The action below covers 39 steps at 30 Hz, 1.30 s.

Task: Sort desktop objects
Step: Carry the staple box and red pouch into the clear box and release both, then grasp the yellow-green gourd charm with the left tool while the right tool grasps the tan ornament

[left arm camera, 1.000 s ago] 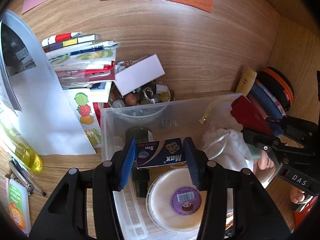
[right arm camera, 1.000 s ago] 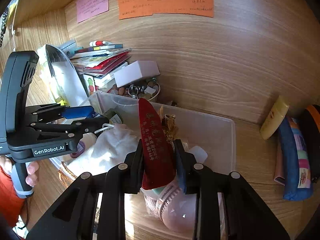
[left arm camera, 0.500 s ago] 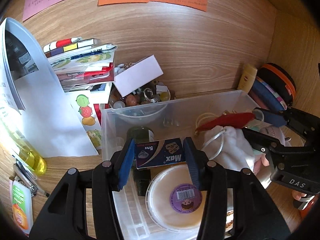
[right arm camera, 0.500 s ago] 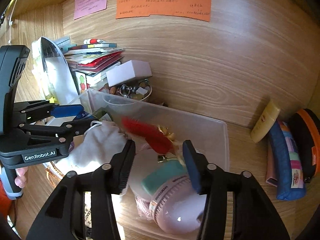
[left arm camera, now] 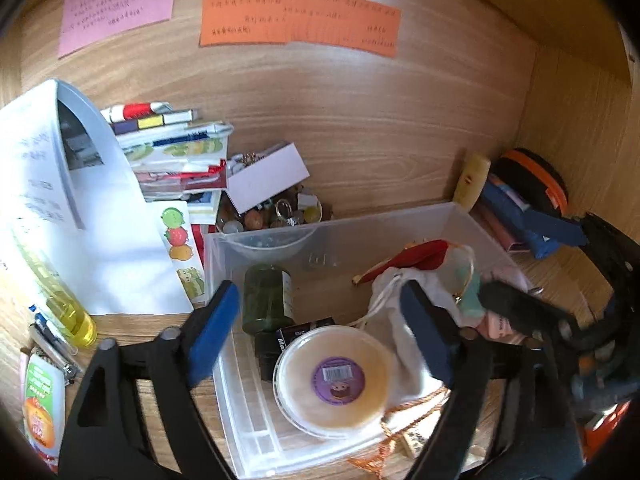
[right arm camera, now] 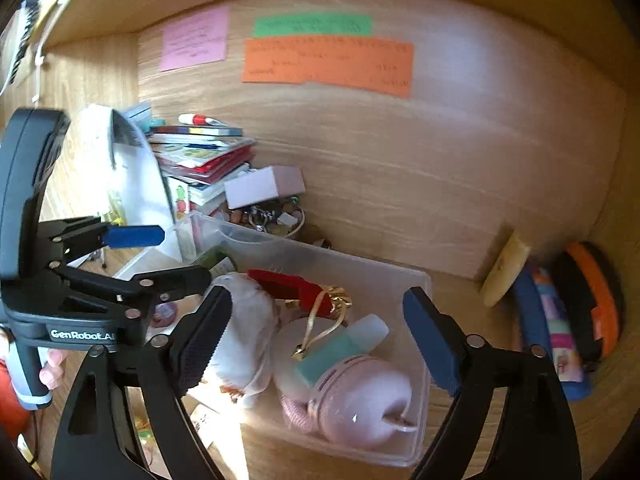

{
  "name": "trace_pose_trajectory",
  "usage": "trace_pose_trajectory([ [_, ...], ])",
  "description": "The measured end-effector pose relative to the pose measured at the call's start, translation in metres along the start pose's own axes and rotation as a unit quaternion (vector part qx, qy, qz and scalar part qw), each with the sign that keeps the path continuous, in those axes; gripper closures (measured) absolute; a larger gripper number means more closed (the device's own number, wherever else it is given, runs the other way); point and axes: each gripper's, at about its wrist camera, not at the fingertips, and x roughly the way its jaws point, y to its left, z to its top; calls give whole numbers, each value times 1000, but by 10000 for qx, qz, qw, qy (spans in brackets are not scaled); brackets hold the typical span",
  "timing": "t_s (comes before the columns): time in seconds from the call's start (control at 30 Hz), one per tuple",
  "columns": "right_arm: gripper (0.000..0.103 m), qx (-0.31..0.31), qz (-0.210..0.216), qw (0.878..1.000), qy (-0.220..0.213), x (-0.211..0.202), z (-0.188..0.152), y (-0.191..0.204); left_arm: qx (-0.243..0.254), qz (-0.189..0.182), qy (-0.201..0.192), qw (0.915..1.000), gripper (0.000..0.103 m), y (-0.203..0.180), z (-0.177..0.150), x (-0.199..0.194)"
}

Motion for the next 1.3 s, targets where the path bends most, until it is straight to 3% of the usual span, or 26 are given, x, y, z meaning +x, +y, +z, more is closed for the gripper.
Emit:
trace_pose_trajectory([
  [0.07, 8, -60, 3, 10000, -45, -10, 1, 6, -131, 18, -68, 9999, 6, 0, 0, -7],
  [0.33, 3, -6, -269, 9994, -219, -46, -6, 7, -482, 15, -198, 9986, 5, 12, -6, -43],
  [0.53, 0, 276, -253, 9993, -78, -61, -22, -6, -400, 344, -233, 9983, 4, 18, -29, -71],
  [0.8, 0, 597, -211, 9972, 403, -56, -57, -11, -235, 402, 322, 9984, 4, 20, -71, -72],
  [0.97, 1, 578, 177, 9946, 841, -43, -82, -7, -112, 283, 772, 9966, 4, 12, -98, -57],
  [1.17, 11, 188, 471, 9931, 1053, -39, -103, 9, 202, 54, 986, 9949, 4, -9, -113, -42],
  [1.3, 30, -40, 834, 9896, 1173, -33, -108, 21, 307, -81, 954, 9949, 5, -22, -114, -37],
])
